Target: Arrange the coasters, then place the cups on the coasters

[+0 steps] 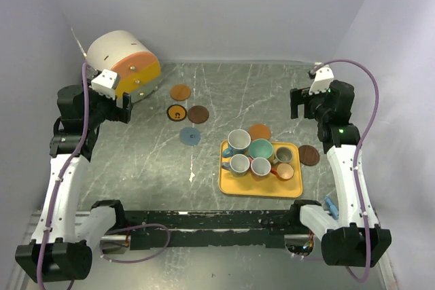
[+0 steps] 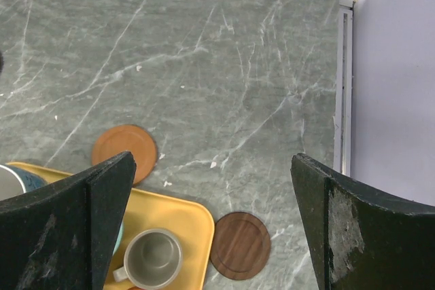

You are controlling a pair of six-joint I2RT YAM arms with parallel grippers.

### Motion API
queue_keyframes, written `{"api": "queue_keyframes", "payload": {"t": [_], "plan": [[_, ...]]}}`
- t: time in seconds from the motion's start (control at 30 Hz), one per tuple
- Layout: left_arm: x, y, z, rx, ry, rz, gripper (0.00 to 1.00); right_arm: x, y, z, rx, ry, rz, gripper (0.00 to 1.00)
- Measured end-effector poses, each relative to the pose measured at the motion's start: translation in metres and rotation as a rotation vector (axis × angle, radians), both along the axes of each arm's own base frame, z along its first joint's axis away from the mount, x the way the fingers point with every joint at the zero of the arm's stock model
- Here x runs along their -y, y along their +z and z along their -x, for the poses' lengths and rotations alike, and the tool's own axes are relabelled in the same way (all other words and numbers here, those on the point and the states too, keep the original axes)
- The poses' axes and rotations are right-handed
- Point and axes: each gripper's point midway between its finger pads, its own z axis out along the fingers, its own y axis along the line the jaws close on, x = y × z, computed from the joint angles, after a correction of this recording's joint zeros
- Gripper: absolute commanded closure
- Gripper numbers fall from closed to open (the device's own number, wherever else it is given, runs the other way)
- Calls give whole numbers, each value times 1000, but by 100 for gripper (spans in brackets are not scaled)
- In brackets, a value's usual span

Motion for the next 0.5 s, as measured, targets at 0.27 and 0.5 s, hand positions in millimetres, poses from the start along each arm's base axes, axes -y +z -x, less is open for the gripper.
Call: {"api": "queue_keyframes", "payload": {"t": [0.27,0.5], "plan": [[3,-7,1,-12,-18,4,0,-1,0,0,1,7,6,0],[10,-6,2,-8,-62,7,0,-3,-2,1,-6,13,6,0]]}}
